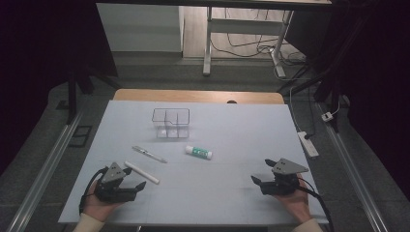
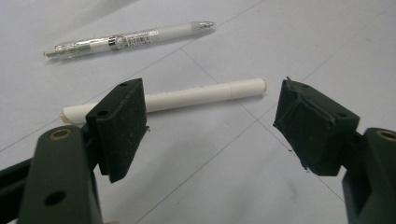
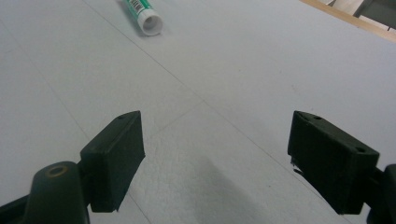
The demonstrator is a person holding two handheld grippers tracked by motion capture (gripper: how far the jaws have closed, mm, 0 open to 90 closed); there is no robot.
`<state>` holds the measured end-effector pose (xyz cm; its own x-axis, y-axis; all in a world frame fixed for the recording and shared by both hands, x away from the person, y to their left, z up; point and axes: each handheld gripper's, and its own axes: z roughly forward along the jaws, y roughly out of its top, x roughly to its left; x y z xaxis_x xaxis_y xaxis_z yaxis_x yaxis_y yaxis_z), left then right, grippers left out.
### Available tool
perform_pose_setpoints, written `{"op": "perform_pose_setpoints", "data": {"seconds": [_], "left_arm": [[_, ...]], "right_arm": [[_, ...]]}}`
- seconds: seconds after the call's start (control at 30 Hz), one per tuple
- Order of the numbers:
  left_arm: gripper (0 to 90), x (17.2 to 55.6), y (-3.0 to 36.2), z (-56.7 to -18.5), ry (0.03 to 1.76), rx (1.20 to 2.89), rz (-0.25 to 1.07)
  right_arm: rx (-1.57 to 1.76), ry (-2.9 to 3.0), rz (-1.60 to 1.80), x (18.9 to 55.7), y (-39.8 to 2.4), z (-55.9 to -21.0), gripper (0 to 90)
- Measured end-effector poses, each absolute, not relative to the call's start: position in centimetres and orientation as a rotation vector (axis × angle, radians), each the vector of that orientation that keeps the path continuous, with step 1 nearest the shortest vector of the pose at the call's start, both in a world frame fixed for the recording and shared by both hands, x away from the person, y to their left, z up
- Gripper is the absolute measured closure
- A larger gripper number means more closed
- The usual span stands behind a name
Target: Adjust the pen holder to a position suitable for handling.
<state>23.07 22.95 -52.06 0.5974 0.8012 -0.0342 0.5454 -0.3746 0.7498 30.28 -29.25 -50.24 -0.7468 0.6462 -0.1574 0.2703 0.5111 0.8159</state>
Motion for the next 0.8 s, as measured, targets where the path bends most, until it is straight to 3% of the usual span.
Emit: {"op": "perform_pose_setpoints", "data": {"seconds": [0.8], "left_arm": [[25.2,23.6,22.71,-51.77,1.066,2.077,0.448]], "right_arm": [[0.772,2.31,1.143,30.37,-29.35,-50.31,20.7]]}}
